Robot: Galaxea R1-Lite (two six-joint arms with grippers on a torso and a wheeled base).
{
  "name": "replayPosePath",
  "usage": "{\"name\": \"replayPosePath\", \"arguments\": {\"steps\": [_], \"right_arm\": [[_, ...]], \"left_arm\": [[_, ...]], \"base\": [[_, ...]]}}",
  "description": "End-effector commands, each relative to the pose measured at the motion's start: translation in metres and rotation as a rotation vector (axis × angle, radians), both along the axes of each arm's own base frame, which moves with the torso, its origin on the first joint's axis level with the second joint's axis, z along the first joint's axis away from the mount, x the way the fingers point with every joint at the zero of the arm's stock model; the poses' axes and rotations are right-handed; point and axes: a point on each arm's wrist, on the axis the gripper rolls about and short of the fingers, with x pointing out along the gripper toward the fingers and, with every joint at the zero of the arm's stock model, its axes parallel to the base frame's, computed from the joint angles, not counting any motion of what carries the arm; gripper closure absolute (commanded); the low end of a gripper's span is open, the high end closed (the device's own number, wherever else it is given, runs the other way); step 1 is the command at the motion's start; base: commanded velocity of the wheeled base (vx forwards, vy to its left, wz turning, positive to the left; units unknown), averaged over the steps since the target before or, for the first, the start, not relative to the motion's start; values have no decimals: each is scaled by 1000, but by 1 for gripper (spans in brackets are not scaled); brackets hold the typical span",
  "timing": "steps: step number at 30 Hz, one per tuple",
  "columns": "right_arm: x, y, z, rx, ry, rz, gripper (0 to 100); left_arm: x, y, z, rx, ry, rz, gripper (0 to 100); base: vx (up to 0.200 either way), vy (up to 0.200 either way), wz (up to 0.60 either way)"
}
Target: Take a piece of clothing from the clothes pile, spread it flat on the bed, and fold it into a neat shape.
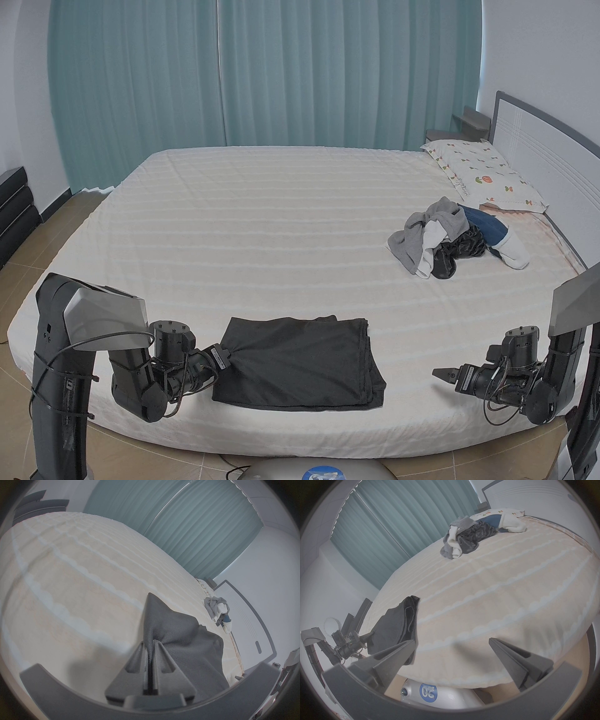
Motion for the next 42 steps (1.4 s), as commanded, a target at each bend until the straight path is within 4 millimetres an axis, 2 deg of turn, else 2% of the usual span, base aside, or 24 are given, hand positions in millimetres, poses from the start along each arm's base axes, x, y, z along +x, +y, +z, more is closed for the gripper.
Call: {"name": "replayPosePath", "arguments": {"steps": [1,42], "right_arm": [[0,0,-1,0,3,0,0],[0,0,-4,-3,14,1,0]], "left_arm": [[0,0,1,0,-2,2,100],[-1,1,-2,-2,11,5,100]], "base": [[0,200,0],[0,200,0]]}}
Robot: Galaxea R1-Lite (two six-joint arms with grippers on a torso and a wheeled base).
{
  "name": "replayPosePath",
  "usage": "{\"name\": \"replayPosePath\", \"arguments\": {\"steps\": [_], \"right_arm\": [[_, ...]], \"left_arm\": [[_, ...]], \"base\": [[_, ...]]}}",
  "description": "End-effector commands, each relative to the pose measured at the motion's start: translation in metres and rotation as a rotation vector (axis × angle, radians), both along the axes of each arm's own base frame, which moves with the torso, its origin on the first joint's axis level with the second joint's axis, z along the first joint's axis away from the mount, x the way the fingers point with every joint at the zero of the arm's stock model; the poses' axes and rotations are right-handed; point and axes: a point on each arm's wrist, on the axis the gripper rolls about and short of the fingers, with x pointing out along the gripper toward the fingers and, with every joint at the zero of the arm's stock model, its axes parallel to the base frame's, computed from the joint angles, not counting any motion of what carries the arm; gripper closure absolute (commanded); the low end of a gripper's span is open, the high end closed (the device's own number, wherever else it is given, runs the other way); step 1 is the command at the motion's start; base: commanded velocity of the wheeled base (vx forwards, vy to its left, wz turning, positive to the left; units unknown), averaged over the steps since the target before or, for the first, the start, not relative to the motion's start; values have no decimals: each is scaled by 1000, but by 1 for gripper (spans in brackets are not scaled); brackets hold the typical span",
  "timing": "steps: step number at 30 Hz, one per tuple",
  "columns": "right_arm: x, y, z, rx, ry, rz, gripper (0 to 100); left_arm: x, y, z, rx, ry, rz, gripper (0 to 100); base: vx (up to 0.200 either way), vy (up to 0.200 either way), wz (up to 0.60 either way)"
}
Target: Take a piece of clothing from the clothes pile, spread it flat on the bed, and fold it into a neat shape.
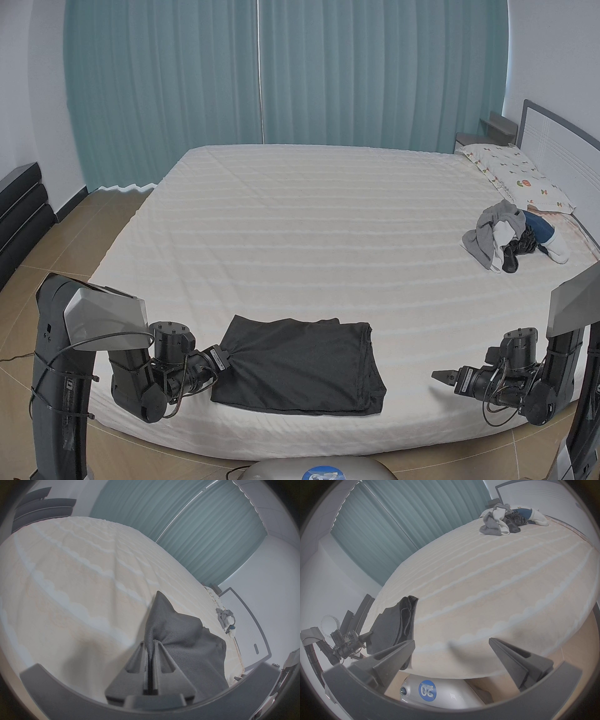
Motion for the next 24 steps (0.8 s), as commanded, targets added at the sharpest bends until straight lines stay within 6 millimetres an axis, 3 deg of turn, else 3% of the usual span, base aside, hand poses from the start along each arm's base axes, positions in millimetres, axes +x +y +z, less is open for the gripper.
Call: {"name": "replayPosePath", "arguments": {"steps": [1,7,20,21,24], "right_arm": [[0,0,0,0,0,1,0],[0,0,0,0,0,1,0],[0,0,0,-1,1,2,0],[0,0,0,-1,1,2,0],[0,0,0,0,1,1,0]], "left_arm": [[0,0,-1,0,1,0,100],[-1,0,-1,1,4,0,100],[-1,-1,-1,0,6,-2,100],[-1,-1,-1,-1,6,-4,0],[-1,-1,-1,-1,6,-4,0]], "base": [[0,200,0],[0,200,0],[0,0,0],[0,0,0],[0,0,0]]}}
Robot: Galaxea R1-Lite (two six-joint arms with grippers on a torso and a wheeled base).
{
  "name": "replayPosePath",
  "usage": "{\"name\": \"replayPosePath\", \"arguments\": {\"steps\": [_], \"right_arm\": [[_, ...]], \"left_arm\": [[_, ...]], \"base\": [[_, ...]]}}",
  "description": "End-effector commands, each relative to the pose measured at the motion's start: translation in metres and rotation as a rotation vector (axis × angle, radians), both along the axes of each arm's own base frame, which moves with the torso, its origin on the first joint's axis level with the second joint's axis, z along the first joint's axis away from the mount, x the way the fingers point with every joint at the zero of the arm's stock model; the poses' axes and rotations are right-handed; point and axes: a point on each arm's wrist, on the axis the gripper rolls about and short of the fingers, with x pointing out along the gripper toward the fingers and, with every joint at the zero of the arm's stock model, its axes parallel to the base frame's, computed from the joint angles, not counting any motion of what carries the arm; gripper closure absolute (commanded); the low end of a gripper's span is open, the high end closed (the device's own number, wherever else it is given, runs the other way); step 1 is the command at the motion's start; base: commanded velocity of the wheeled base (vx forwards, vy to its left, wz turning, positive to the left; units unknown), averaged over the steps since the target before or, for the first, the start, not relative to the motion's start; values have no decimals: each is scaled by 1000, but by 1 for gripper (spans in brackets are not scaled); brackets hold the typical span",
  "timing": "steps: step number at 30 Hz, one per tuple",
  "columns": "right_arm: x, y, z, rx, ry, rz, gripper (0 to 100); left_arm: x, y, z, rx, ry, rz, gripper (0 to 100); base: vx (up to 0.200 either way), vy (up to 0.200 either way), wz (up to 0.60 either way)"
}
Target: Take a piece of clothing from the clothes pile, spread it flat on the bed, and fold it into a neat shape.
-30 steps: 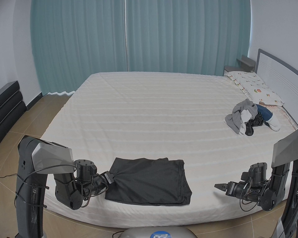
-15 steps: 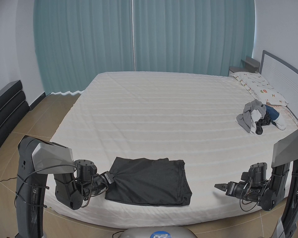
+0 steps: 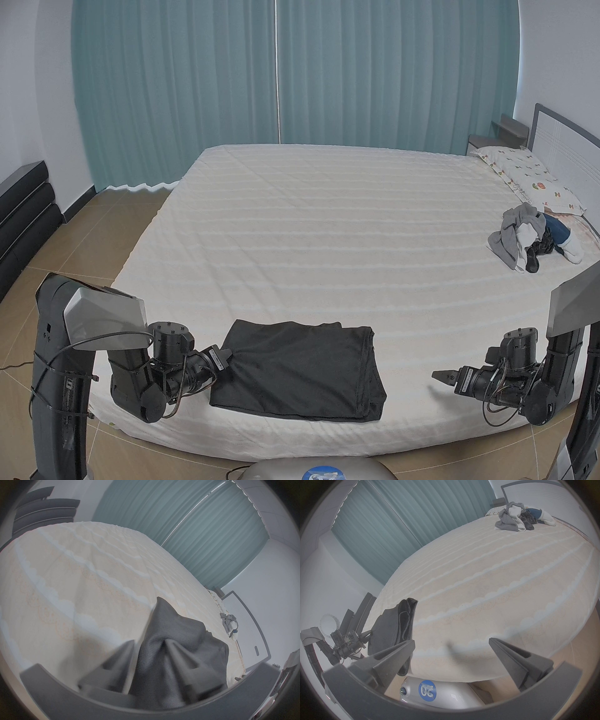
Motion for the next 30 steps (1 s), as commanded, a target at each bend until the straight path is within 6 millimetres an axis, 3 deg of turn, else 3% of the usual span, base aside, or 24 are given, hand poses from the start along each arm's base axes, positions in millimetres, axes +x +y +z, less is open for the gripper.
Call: {"name": "replayPosePath", "arguments": {"steps": [1,10,17,18,19,20,23,27,30], "right_arm": [[0,0,0,0,2,1,0],[0,0,1,3,-6,1,0],[8,-5,13,12,-84,-25,0],[19,-7,28,7,-189,-56,0],[19,-7,28,7,-189,-56,0],[27,-5,43,-15,-270,-79,0],[29,-3,57,-52,-326,-76,0],[8,-6,93,-98,-430,-75,0],[-9,-7,109,-121,-467,-59,0]], "left_arm": [[0,0,-1,-1,2,-1,0],[1,5,10,-47,-10,42,0],[1,40,43,-181,-37,171,0],[2,52,56,-193,-73,201,0],[2,52,56,-193,-73,201,0],[1,56,68,-193,-113,210,0],[-5,64,89,-187,-169,219,0],[-29,76,119,-101,-252,210,0],[-41,82,130,-56,-285,210,0]], "base": [[0,0,0],[0,0,0],[0,0,0],[0,0,0],[0,0,0],[0,0,0],[0,0,0],[0,0,0],[0,0,0]]}}
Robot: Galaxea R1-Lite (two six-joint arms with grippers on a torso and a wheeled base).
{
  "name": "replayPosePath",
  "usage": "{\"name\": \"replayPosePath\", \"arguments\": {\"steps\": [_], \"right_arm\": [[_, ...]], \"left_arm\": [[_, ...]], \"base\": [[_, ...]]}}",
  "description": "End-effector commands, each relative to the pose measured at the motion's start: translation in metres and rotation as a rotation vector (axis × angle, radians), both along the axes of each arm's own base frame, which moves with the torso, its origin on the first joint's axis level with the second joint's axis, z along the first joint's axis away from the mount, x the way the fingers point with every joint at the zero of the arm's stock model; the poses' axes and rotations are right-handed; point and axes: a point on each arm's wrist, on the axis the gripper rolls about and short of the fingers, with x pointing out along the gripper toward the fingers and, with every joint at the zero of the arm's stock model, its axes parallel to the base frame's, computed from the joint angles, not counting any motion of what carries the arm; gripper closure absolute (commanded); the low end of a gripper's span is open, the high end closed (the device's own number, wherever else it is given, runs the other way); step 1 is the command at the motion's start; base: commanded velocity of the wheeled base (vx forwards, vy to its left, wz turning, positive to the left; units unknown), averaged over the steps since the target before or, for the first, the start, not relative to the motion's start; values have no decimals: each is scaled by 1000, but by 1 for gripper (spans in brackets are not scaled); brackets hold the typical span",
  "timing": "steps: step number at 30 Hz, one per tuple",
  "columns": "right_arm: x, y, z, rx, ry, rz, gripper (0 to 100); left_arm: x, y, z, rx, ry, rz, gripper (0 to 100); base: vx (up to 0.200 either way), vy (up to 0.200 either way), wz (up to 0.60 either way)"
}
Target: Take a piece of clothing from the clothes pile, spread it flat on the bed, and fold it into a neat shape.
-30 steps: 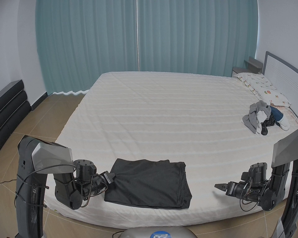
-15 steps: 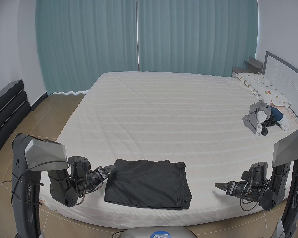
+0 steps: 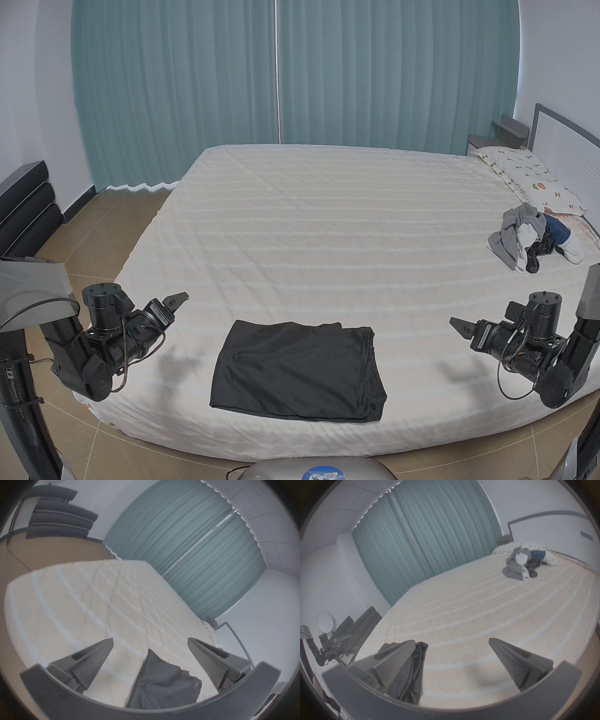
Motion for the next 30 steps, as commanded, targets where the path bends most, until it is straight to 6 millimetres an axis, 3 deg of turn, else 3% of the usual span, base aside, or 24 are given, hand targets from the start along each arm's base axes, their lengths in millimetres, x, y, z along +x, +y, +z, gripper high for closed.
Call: {"name": "replayPosePath", "arguments": {"steps": [1,2,4,5,8,11,14,15,18,19,20,22,23,28,30], "right_arm": [[-29,-2,47,-40,-144,8,0],[-58,-3,62,-125,-155,50,0],[-67,-4,66,-154,-162,57,0],[-88,-8,79,-202,-199,61,0],[-116,-14,97,-228,-247,62,0],[-146,-20,104,-260,-252,61,0],[-177,-25,103,-298,-257,71,0],[-179,-26,103,-301,-259,70,0],[-219,-33,94,-373,-293,65,0],[-219,-33,94,-373,-293,65,0],[-231,-36,90,-397,-285,45,0],[-231,-36,90,-397,-285,45,0],[-251,-38,86,-412,-261,7,0],[-287,-40,66,-494,-288,14,0],[-292,-40,62,-509,-298,14,0]], "left_arm": [[-29,16,42,82,-112,24,0],[-42,22,60,110,-167,41,0],[-47,22,66,114,-186,43,0],[-61,22,83,120,-242,47,0],[-85,23,106,165,-331,44,0],[-104,24,117,259,-394,36,0],[-126,26,124,346,-440,34,0],[-126,26,124,349,-444,34,0],[-157,27,129,428,-502,37,0],[-157,27,129,428,-502,37,0],[-169,27,129,463,-520,35,0],[-169,27,129,463,-520,35,0],[-190,27,124,515,-540,31,0],[-219,27,133,538,-602,46,0],[-224,27,133,550,-605,44,0]], "base": [[0,0,0],[0,0,0],[0,0,0],[0,0,0],[0,0,0],[0,0,0],[0,0,0],[0,0,0],[0,0,0],[0,0,0],[0,0,0],[0,0,0],[0,0,0],[0,0,0],[0,0,0]]}}
